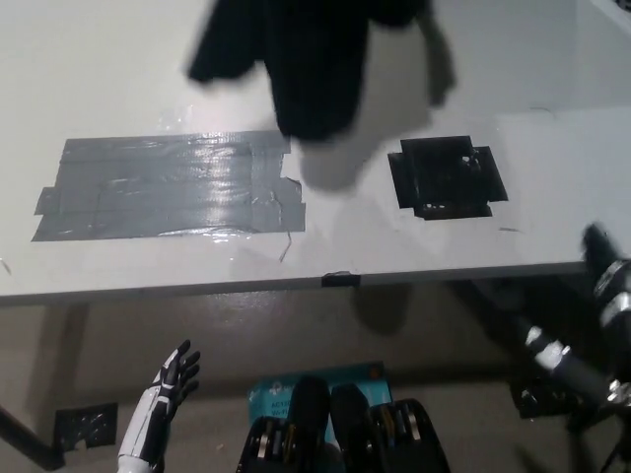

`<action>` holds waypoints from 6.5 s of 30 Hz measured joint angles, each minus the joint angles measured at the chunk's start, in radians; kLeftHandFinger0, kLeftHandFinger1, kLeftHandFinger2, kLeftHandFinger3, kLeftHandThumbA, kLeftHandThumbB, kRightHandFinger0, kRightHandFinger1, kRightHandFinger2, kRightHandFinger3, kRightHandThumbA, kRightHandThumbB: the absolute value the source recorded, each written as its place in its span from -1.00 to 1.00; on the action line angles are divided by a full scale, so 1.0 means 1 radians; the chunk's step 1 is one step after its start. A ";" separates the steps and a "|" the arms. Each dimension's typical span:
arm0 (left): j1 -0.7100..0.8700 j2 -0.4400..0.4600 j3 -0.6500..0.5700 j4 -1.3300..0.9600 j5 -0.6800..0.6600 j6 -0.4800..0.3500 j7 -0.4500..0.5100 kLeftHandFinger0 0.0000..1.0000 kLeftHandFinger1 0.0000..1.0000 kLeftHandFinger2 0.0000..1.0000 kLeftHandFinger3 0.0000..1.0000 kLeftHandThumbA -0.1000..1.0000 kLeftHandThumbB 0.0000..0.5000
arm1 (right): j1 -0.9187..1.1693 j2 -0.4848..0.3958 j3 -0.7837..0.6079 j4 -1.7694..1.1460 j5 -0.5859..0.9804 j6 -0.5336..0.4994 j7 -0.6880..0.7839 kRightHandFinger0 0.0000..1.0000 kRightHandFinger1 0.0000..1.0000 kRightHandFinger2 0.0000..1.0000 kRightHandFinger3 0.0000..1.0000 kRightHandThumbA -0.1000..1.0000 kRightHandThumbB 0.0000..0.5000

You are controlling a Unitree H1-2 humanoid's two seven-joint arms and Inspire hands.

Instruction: A person hands a black t-shirt to the robot and rhe robot picks it up with its right hand and places it on the black spot on the desk infron tof it

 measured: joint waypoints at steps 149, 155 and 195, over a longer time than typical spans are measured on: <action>-0.115 0.078 -0.015 0.037 0.064 0.016 -0.005 0.67 1.00 0.86 1.00 1.00 1.00 | -1.020 -0.358 0.177 0.885 0.001 0.342 0.296 1.00 1.00 1.00 1.00 0.39 1.00; -0.115 0.077 -0.015 0.040 0.064 0.019 -0.005 0.78 1.00 1.00 1.00 1.00 1.00 | -0.968 -0.394 0.145 0.701 0.055 0.375 0.323 1.00 1.00 1.00 1.00 0.34 1.00; 0.006 0.055 -0.043 -0.029 0.049 -0.018 -0.014 1.00 1.00 1.00 1.00 1.00 1.00 | 0.059 0.005 -0.002 0.270 0.342 0.261 0.214 1.00 1.00 1.00 1.00 0.45 -0.66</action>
